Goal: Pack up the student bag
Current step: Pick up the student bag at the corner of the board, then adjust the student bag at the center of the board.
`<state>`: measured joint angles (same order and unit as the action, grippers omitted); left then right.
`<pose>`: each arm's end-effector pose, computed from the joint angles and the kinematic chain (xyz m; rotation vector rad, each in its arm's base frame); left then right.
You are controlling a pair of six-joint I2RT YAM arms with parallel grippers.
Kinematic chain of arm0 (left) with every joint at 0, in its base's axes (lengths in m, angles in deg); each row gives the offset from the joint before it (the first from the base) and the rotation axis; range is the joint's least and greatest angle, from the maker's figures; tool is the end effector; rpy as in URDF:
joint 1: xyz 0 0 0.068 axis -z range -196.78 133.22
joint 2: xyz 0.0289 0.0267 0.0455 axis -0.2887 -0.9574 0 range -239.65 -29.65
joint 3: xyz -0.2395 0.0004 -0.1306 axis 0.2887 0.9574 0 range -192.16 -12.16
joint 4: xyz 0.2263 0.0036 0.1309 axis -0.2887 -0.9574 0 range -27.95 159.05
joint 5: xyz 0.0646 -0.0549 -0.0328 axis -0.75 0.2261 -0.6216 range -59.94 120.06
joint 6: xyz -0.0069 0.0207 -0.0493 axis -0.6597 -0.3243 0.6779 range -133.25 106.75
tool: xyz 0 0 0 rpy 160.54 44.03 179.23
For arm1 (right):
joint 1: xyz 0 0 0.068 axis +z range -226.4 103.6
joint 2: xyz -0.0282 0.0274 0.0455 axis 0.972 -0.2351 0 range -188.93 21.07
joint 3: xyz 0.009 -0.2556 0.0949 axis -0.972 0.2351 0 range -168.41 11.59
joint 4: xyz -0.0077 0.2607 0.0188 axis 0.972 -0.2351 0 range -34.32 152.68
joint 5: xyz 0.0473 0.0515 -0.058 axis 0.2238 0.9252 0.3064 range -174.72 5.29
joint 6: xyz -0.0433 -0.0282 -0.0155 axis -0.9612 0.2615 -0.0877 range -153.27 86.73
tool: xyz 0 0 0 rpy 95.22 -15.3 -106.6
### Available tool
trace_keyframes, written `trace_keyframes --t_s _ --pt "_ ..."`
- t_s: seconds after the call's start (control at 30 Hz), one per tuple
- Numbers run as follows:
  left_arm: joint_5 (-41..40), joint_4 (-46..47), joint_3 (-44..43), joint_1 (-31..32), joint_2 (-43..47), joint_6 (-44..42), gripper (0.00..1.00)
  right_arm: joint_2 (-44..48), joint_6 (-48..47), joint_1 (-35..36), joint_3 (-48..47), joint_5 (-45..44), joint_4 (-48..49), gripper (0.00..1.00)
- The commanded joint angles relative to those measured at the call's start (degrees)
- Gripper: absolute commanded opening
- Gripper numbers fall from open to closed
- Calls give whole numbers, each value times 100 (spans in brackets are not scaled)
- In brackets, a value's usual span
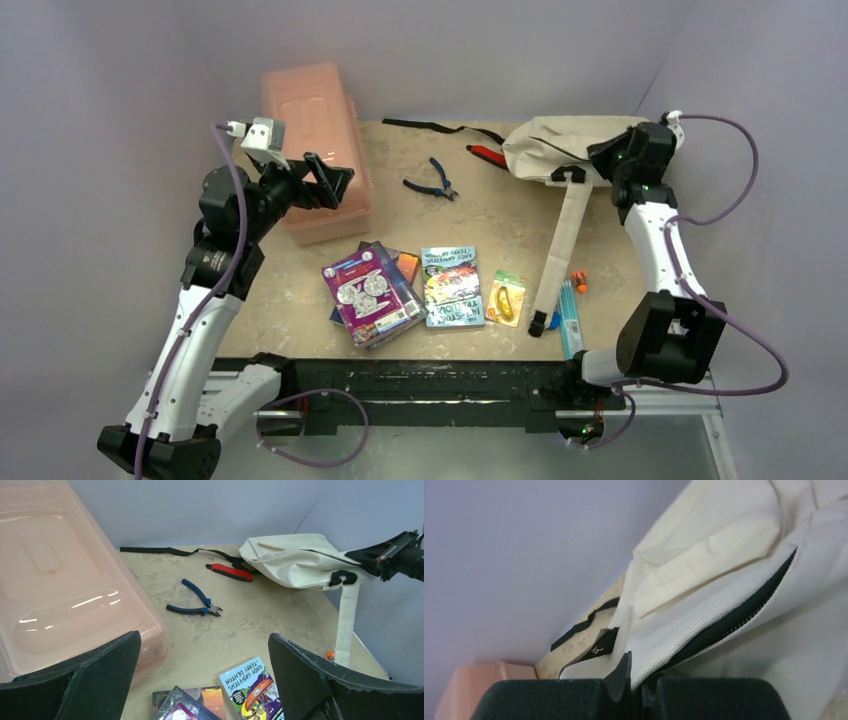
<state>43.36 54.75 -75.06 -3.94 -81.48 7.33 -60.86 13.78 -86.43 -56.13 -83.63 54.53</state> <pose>0.1875 -0.0511 0.4208 0.0701 1.6622 -0.6340 0.3315 -0.0580 0.3311 0.9385 1.7518 0.4405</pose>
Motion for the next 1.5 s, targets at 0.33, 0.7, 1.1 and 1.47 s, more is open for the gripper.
trace_keyframes --t_s 0.33,0.7,1.1,1.47 --pt "421 201 -144 60 -289 236 99 -716 -1481 17 -2858 1384 1372 0" --pt "907 591 -84 352 -571 217 99 -1701 -2484 348 -4600 3064 1389 0" --pt "-241 1681 -999 1973 -1720 54 93 -1657 -2968 283 -3846 4962 995 0" --pt "-232 1100 -2973 2411 -3553 148 88 -1769 -2544 237 -4044 4956 540 0"
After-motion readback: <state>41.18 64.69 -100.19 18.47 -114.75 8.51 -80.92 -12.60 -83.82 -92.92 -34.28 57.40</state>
